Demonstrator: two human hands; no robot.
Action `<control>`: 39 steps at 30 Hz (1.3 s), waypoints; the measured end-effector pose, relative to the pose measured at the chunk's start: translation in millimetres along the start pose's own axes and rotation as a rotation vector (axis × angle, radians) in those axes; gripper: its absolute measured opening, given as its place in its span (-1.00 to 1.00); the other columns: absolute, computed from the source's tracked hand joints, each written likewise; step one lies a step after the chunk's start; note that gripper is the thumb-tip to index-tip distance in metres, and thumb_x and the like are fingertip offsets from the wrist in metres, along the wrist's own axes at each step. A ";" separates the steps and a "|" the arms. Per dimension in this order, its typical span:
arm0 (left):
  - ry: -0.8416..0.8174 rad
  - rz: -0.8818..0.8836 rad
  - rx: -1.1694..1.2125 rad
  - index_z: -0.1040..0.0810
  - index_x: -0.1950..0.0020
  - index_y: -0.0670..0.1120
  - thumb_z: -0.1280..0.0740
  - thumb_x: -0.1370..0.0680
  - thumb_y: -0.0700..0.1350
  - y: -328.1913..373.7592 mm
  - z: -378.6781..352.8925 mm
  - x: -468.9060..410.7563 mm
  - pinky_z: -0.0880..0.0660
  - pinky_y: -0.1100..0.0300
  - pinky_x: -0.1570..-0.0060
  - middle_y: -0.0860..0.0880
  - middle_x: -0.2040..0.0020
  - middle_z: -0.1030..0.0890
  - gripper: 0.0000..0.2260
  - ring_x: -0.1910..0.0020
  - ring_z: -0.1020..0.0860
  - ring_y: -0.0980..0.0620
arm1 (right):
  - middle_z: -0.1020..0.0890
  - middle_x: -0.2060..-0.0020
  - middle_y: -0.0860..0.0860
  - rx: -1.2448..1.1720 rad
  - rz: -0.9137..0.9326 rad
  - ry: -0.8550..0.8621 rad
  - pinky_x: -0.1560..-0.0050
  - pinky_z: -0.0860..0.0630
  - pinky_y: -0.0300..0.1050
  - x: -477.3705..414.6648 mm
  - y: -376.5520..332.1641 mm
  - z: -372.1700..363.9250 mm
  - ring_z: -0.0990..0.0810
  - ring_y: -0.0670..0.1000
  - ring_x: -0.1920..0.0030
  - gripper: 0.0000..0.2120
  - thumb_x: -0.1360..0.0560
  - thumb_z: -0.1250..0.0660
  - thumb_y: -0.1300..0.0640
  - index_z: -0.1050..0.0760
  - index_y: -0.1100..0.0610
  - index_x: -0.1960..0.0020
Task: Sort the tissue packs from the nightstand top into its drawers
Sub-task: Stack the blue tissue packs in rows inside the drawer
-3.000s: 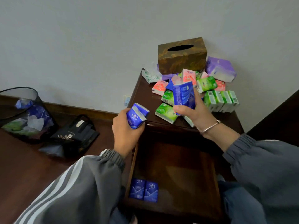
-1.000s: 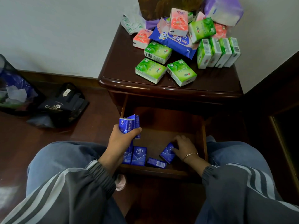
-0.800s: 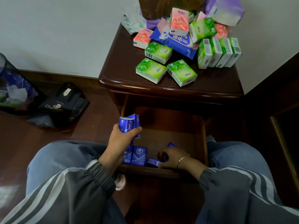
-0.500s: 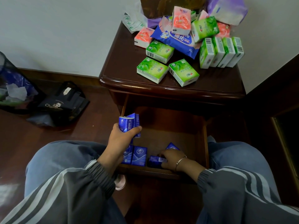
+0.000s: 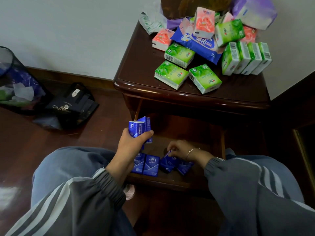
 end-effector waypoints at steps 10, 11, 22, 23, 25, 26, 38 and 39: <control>-0.023 -0.008 0.019 -0.38 -0.20 0.02 -0.54 -0.35 0.02 3.5 -6.7 0.7 -0.59 -0.06 -0.06 -0.03 -0.10 -0.59 -0.48 -0.02 -0.63 -0.05 | -0.48 -0.30 0.05 -0.075 -0.056 0.218 -0.22 -0.33 -0.23 -3.6 24.1 -13.7 -0.45 0.03 -0.29 -0.56 -0.48 -0.34 0.21 -0.39 0.08 -0.34; -0.024 -0.008 0.013 -0.38 -0.20 0.03 -0.54 -0.35 0.02 3.6 -7.2 0.9 -0.58 -0.06 -0.07 -0.03 -0.10 -0.59 -0.48 -0.03 -0.62 -0.05 | -0.46 -0.30 0.06 -0.010 -0.068 0.226 -0.23 -0.33 -0.21 1.0 31.8 -13.6 -0.44 0.04 -0.29 -0.55 -0.47 -0.36 0.17 -0.38 0.07 -0.34; -0.004 -0.011 -0.033 -0.36 -0.26 -0.01 -0.53 -0.35 0.02 -1.2 -10.6 2.4 -0.56 -0.12 -0.11 -0.06 -0.14 -0.57 -0.43 -0.07 -0.60 -0.09 | -0.43 -0.36 0.08 -0.024 -0.129 0.127 -0.32 -0.29 -0.20 26.1 54.8 -23.7 -0.40 0.05 -0.35 -0.53 -0.50 -0.28 0.27 -0.35 0.14 -0.40; -0.003 -0.008 -0.039 -0.36 -0.26 -0.01 -0.53 -0.35 0.02 -2.4 -10.5 2.0 -0.56 -0.12 -0.10 -0.06 -0.14 -0.57 -0.43 -0.07 -0.60 -0.09 | -0.44 -0.37 0.08 -0.045 -0.091 0.092 -0.31 -0.28 -0.24 26.7 48.8 -28.9 -0.40 0.05 -0.36 -0.51 -0.50 -0.27 0.30 -0.33 0.14 -0.41; 0.001 -0.005 -0.046 -0.36 -0.25 -0.01 -0.53 -0.35 0.03 -4.0 -10.0 1.0 -0.58 -0.10 -0.07 -0.06 -0.14 -0.57 -0.43 -0.06 -0.60 -0.08 | -0.44 -0.36 0.10 -0.101 -0.034 0.015 -0.26 -0.26 -0.34 27.4 38.7 -39.0 -0.41 0.03 -0.36 -0.44 -0.47 -0.25 0.38 -0.27 0.16 -0.44; 0.002 -0.005 -0.045 -0.36 -0.25 -0.01 -0.53 -0.35 0.03 -4.4 -9.9 0.5 -0.59 -0.08 -0.03 -0.06 -0.14 -0.57 -0.43 -0.06 -0.60 -0.08 | -0.44 -0.36 0.10 -0.129 -0.029 0.004 -0.25 -0.26 -0.37 27.4 36.4 -40.7 -0.40 0.02 -0.36 -0.43 -0.47 -0.24 0.39 -0.24 0.16 -0.45; -0.057 -0.030 -0.113 -0.32 -0.19 -0.01 -0.52 -0.38 -0.03 -7.0 -16.2 1.4 -0.56 0.13 0.18 -0.02 -0.09 -0.53 -0.49 -0.04 -0.59 -0.05 | -0.52 -0.30 0.10 0.021 -0.019 -0.117 -0.30 -0.35 -0.09 11.2 21.1 -42.8 -0.46 0.11 -0.29 -0.66 -0.61 -0.14 0.12 -0.42 0.13 -0.35; -0.057 -0.037 -0.122 -0.31 -0.18 0.00 -0.52 -0.38 -0.04 -7.4 -16.7 1.0 -0.54 0.15 0.20 0.00 -0.07 -0.52 -0.50 -0.04 -0.58 -0.03 | -0.53 -0.27 0.11 0.022 -0.034 -0.123 -0.28 -0.37 -0.09 13.1 19.4 -39.3 -0.47 0.12 -0.27 -0.66 -0.61 -0.12 0.08 -0.44 0.14 -0.34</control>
Point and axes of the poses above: each hand's wrist, its own x-axis away from the middle knuckle, its own z-axis out of the back of the hand, y = z × x, the point moved 5 cm from there along -x, towards the middle knuckle
